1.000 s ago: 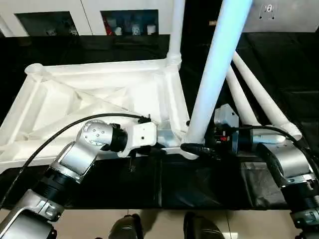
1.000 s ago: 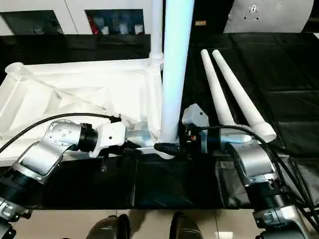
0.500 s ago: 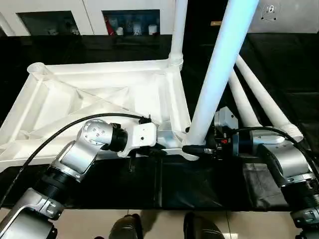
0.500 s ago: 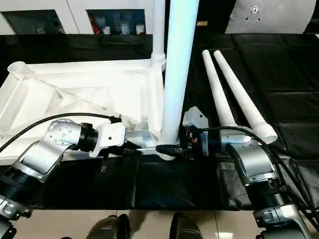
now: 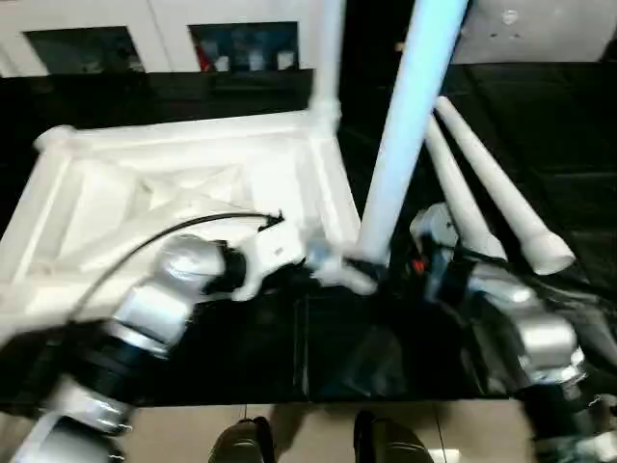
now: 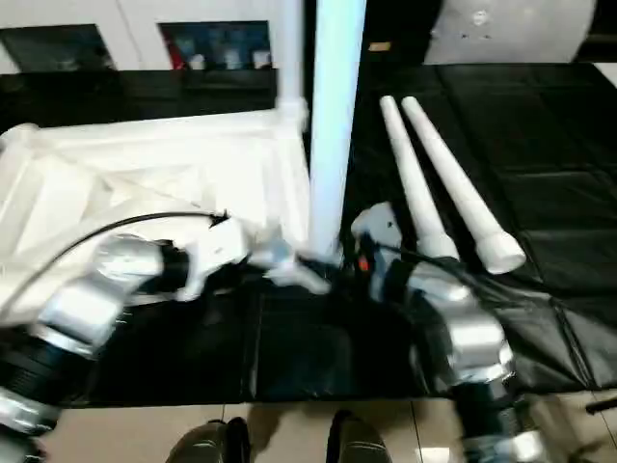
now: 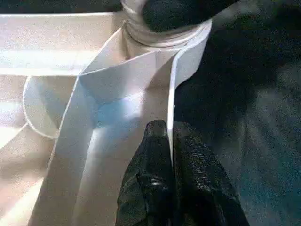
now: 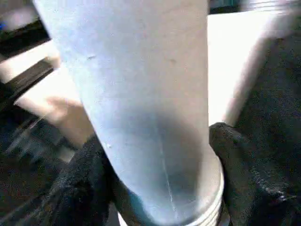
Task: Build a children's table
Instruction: Rotate leg to tighten
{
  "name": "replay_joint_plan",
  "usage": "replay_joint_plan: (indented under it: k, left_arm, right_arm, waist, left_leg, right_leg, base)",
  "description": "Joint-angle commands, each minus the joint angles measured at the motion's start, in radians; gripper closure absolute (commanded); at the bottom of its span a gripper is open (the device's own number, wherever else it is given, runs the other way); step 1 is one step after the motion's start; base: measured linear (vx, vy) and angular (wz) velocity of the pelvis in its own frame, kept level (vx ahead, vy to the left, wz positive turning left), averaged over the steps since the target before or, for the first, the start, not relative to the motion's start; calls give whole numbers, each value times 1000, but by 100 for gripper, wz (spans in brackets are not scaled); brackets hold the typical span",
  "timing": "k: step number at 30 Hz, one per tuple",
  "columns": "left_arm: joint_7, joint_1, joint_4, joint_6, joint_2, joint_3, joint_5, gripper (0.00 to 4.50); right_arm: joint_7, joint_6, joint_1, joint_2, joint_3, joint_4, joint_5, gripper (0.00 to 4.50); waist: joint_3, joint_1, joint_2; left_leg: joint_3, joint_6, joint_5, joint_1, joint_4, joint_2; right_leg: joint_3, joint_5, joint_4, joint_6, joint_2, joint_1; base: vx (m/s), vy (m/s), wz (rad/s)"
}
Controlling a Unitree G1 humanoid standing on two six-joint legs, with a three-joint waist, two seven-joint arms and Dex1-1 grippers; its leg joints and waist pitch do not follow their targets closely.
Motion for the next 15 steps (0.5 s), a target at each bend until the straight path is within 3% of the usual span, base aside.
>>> replay_joint_plan:
  k: [1,2,4,7,8,9,10,13,14,15]
  left_arm:
    - [188,-18,-7,60,-94,18,11,450]
    - [270,-43,17,76,-162,29,23,450]
    - [350,-73,50,77,-226,36,38,450]
    - [395,-99,74,62,-262,26,70,450]
    - [377,-103,75,53,-263,18,72,450]
    - [375,-103,76,52,-262,17,72,450]
    - [355,-101,77,31,-249,6,74,450]
    - [300,-85,69,-10,-208,-15,78,450]
    - [274,-73,64,-16,-185,-17,75,450]
    - [268,-69,63,-16,-179,-17,74,450]
  right_arm:
    - [7,32,4,112,114,-86,65,183]
    - [-75,28,6,171,112,-87,38,184]
    - [-182,33,6,229,102,-68,-1,184]
    - [-322,1,-2,268,90,-22,-86,184]
    - [-362,-22,-8,274,69,5,-102,184]
    - [-364,-24,-9,274,67,7,-102,184]
    - [-371,-31,-12,274,51,15,-95,129]
    - [-386,-32,-19,271,13,12,-80,109]
    - [-381,-34,-22,261,4,5,-84,92]
    - [-381,-36,-23,258,3,4,-87,92]
  waist:
    - [-77,-4,-16]
    - [-78,-7,-24]
    - [-75,-14,-19]
    - [-74,-19,-14]
    - [-77,-18,-6]
    - [-78,-19,-8]
    - [-77,-20,-5]
    - [-84,-19,-1]
    - [-83,-23,1]
    - [-85,-27,0]
  left_leg:
    - [-28,38,-291,19,-75,43]
    - [-27,45,-294,21,-73,40]
    - [-27,46,-299,19,-73,36]
    - [-28,48,-312,19,-75,34]
    - [-31,51,-311,20,-76,34]
    - [-30,53,-312,19,-77,35]
    - [-33,58,-317,14,-80,36]
    - [-32,67,-300,15,-82,42]
    - [-34,71,-293,5,-85,43]
    - [-32,73,-287,7,-84,44]
  right_leg:
    - [36,-588,-94,-120,-67,51]
    - [36,-598,-100,-110,-66,48]
    - [33,-623,-105,-91,-65,43]
    - [30,-638,-112,-68,-62,39]
    - [30,-617,-111,-65,-65,42]
    - [29,-607,-112,-66,-64,42]
    - [27,-585,-109,-69,-64,47]
    - [32,-497,-101,-92,-63,48]
    - [32,-435,-91,-119,-63,56]
    - [34,-399,-86,-137,-63,55]
  base:
    - [0,0,0]
    - [0,0,0]
    - [0,0,0]
    - [0,0,0]
    - [0,0,0]
    - [0,0,0]
    - [0,0,0]
    - [0,0,0]
    - [0,0,0]
    - [0,0,0]
